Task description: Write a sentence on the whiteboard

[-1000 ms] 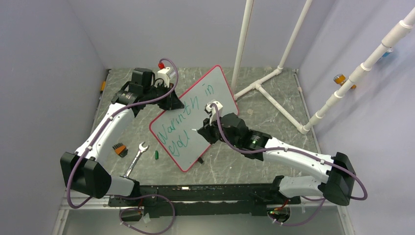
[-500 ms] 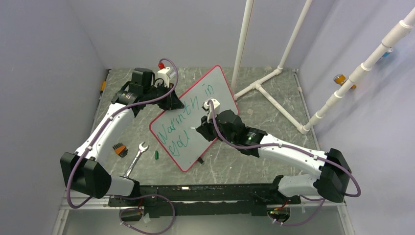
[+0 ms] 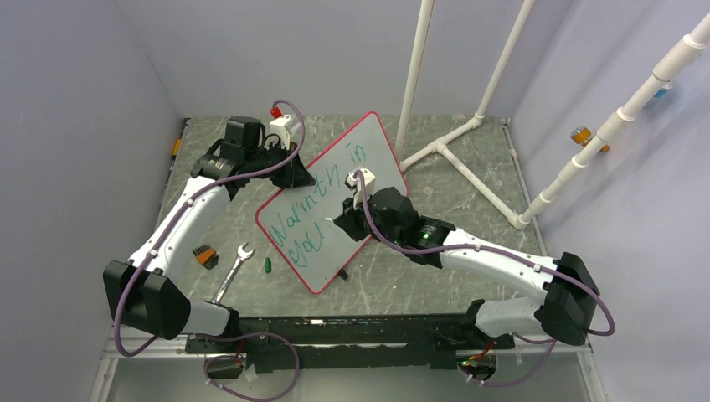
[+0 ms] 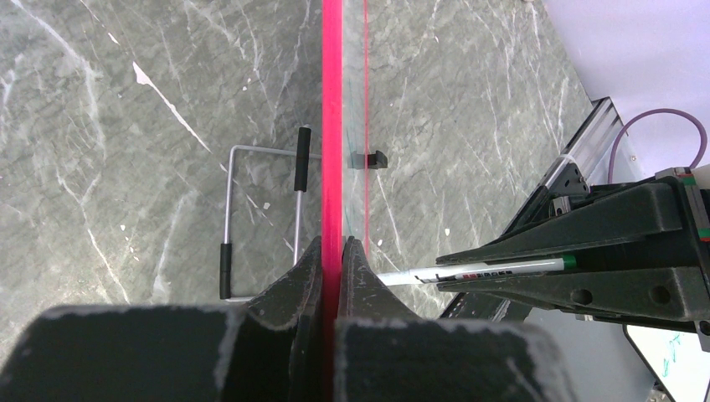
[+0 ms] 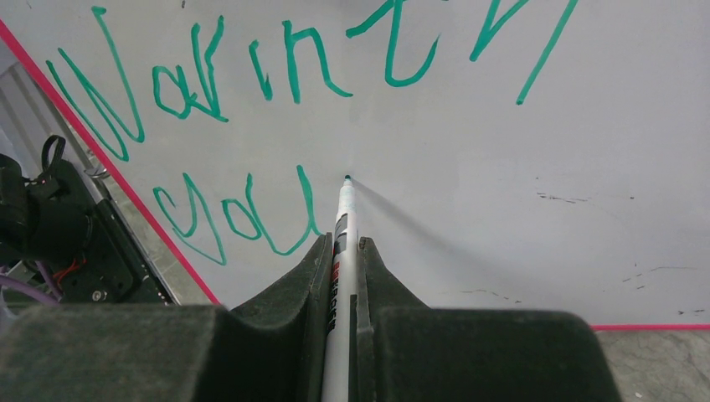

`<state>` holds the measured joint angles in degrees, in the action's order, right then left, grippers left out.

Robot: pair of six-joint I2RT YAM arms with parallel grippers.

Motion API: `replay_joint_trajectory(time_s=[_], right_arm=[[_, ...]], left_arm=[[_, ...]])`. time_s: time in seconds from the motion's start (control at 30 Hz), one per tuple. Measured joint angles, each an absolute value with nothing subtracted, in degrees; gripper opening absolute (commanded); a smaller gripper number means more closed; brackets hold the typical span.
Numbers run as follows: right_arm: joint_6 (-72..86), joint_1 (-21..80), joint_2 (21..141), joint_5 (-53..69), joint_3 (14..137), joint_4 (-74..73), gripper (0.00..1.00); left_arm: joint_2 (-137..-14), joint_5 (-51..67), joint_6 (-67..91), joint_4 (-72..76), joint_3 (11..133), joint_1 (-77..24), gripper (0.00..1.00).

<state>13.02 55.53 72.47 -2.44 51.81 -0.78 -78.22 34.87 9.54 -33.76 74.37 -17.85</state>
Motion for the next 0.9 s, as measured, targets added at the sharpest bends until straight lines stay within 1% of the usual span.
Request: replay_joint_trajectory(time_s=[0.3,0.67,0.9], right_arm=[[13.08,55.24,72.49,-2.39,50.81,0.12,0.0],[15.05,55.24,70.48,-2.24,43.48,0.51,0.0],[16.23,55.2,70.35,-2.26,42.65,0.23,0.0]], left_arm=[[-78.22,34.81,9.52,-33.78,74.37,-17.85,0.0],[-78.22,34.7,9.54,-33.82,74.37,-17.82,0.0],[-78.22,34.72,9.56,-33.8,74.37,-17.85,0.0]])
